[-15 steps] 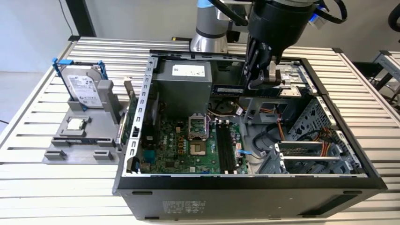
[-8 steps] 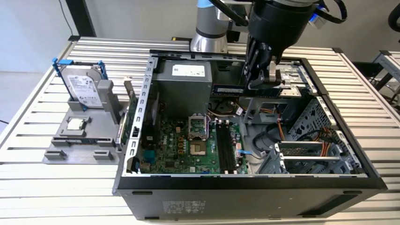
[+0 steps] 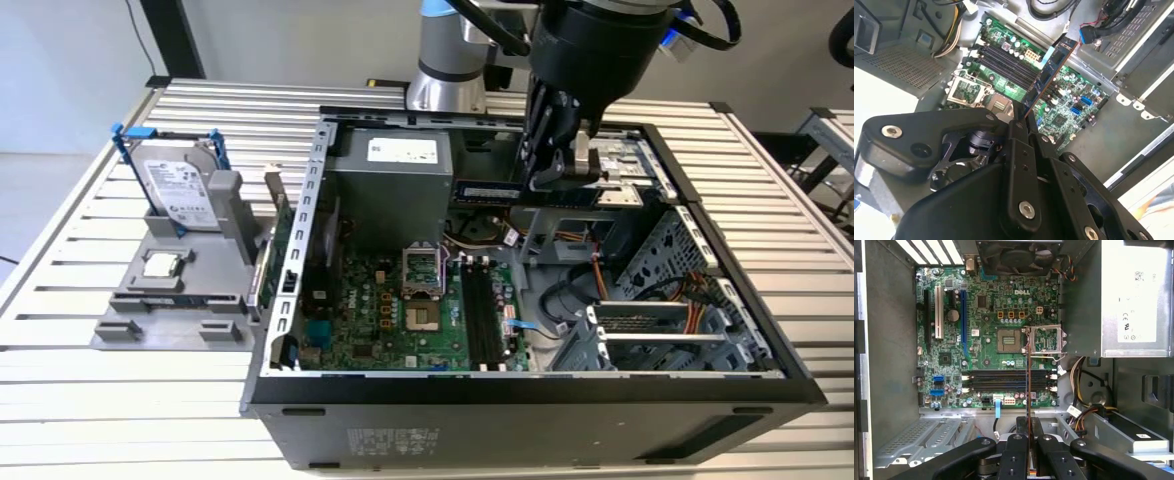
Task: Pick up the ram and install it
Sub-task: 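Pick up the ram and move it above insertion slot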
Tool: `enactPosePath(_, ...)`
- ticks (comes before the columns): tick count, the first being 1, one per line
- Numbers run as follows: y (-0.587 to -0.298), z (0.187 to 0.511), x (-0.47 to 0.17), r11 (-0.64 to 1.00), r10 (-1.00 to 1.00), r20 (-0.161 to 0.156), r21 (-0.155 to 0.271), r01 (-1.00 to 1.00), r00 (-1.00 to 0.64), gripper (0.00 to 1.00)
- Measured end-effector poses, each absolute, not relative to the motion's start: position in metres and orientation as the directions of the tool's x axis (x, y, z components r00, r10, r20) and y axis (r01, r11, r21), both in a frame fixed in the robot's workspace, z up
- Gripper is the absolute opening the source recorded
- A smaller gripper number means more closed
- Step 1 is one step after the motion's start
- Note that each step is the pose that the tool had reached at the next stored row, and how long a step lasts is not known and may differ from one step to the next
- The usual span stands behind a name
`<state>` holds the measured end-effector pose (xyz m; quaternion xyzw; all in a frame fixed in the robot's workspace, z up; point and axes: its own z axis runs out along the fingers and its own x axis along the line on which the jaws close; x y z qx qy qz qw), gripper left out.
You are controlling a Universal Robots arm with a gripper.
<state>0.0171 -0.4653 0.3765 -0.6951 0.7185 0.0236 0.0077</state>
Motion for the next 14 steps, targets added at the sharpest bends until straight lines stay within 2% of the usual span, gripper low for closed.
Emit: enactPosePath(14,-0.4653,0.3765,0.0172,0.198,-0.979,-0.044,0.023,-0.98,-0.199,0.0)
